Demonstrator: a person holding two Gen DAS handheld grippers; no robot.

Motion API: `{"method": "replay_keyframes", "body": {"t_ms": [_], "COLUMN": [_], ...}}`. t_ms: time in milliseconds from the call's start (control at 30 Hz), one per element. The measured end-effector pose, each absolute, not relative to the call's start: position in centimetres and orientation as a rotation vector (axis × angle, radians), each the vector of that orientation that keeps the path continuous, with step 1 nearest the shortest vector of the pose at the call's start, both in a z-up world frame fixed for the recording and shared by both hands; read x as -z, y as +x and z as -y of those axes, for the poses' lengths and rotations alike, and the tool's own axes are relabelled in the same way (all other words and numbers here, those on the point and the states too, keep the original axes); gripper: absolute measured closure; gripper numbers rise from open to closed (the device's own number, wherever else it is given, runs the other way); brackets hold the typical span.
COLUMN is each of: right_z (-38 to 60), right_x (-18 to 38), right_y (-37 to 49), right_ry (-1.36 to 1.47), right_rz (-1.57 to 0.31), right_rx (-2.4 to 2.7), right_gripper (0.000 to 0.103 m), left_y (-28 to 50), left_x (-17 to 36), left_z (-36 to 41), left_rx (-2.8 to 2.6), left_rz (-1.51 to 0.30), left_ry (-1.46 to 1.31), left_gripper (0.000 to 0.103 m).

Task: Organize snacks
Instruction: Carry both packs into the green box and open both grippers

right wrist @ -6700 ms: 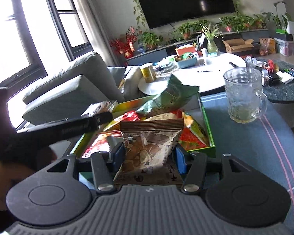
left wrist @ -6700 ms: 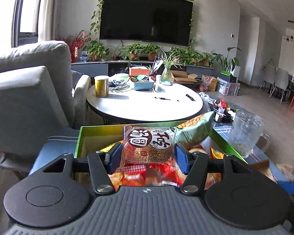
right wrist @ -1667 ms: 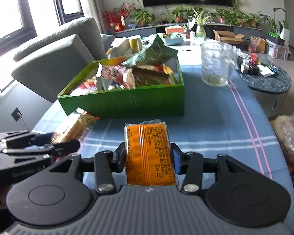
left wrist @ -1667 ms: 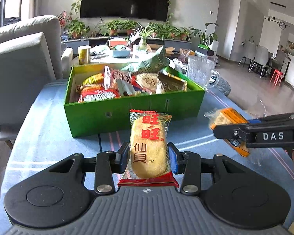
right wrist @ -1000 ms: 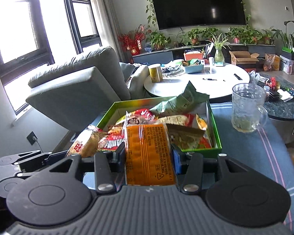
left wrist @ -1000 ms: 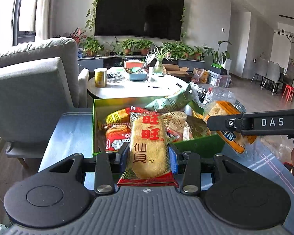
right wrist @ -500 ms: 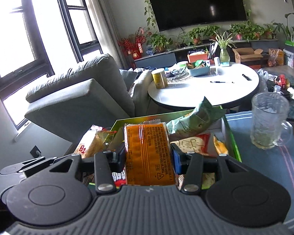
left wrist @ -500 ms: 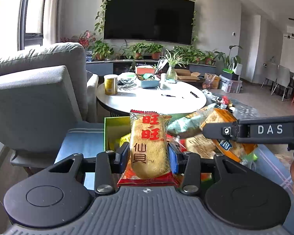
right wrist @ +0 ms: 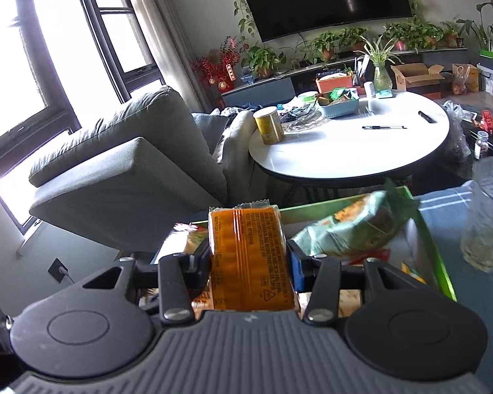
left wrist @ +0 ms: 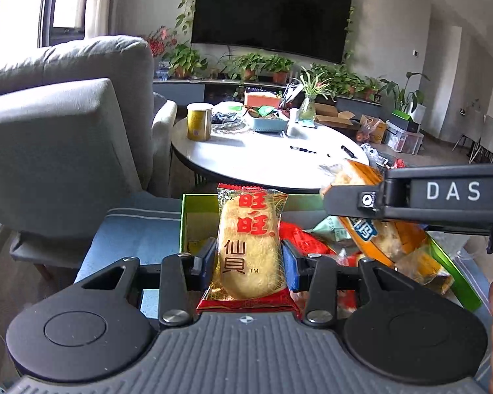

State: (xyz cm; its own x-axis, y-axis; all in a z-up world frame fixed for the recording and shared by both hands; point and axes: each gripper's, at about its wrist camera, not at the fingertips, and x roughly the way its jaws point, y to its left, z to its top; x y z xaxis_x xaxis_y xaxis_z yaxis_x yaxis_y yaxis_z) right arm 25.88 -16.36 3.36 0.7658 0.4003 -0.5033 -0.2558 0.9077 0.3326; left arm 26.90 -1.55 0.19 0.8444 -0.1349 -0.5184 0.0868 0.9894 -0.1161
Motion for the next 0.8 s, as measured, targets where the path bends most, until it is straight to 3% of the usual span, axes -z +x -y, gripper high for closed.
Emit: {"method": "replay_keyframes", "body": {"t_ms": [467,600,800], "right_z": [15.6,15.6,16.0], "right_x": [-2.0,-1.6,-1.8], "right_y": [28.2,28.4,28.0], "right_ry": [0.266,0.271,0.308], "right_rz": [-0.632,-0.632,-0.625], "right_rx": [-0.337,-0.321,-0.324], "right_gripper": [0.025,0.025,0.025], "left_y": [28.3,27.8,25.9], "left_x": [1.3,1.2,0.7], "left_z": [1.3,0.9,0.3], "left_rx": [0.104,0.09,0.047], "left_rz": [-0.569,-0.564,-0.519], "left_ry": [-0.105,-0.128,-0.122], "left_gripper": [0.064,0.054,0.051]}}
